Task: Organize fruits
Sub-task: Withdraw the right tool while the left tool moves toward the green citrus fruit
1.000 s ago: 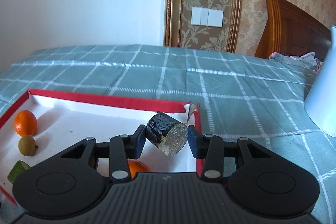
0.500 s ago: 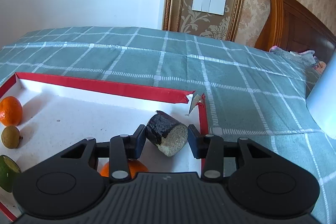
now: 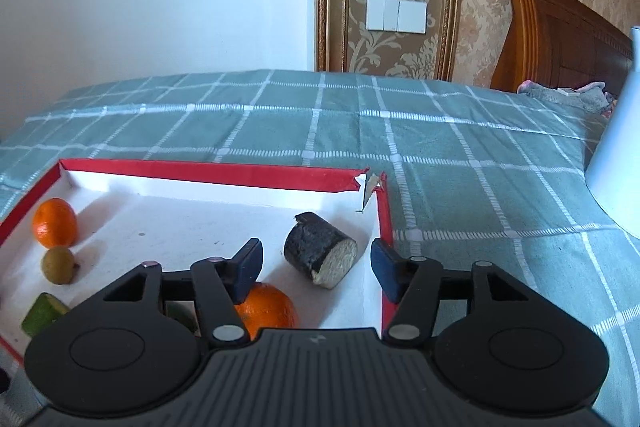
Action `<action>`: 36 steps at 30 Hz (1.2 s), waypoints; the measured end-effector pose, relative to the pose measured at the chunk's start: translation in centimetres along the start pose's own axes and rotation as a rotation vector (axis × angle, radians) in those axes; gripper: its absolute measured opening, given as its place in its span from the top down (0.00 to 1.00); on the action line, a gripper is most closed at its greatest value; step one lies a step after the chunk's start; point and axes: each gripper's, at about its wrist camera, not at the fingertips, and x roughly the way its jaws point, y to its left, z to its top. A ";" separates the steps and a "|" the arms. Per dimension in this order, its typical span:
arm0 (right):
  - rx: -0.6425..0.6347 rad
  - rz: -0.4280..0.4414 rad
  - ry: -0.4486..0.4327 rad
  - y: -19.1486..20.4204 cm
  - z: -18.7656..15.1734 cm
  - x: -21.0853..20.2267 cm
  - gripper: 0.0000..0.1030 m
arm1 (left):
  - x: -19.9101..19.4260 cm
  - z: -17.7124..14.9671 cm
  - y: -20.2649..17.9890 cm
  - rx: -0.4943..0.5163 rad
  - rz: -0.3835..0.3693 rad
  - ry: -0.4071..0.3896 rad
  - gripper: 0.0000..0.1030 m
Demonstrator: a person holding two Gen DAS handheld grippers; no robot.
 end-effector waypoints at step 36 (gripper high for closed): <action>-0.074 0.201 0.016 -1.7 -10.8 -10.2 0.18 | -2.0 -0.7 -0.7 -0.006 -0.056 -0.034 0.00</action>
